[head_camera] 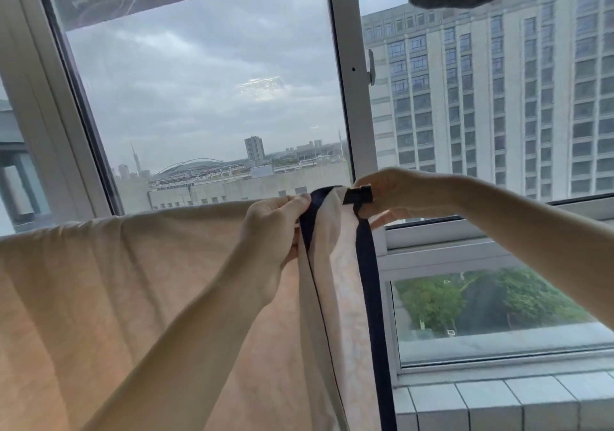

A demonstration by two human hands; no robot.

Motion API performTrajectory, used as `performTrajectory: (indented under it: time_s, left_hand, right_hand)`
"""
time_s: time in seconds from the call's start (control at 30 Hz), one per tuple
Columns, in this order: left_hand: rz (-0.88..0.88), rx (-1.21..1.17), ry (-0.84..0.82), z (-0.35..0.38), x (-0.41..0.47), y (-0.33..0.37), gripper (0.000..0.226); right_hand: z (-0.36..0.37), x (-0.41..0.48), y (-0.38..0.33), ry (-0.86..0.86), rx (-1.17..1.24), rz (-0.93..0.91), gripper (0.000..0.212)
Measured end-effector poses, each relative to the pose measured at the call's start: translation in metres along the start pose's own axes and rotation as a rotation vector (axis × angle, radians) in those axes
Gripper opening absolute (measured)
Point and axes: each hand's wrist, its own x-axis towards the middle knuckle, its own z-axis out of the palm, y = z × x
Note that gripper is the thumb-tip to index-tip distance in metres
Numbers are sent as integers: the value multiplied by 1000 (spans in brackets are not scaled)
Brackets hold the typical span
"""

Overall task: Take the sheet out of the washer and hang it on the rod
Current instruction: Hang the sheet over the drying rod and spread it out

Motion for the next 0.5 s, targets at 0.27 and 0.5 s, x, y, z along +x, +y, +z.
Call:
performTrajectory:
  time_s: [0.27, 0.5]
  left_hand:
    - [245, 165, 82, 12, 12, 4, 27]
    - [475, 462, 153, 13, 19, -1, 10]
  right_hand:
    - [11, -6, 5, 209, 295, -116, 11]
    - [27, -12, 12, -86, 84, -64, 40]
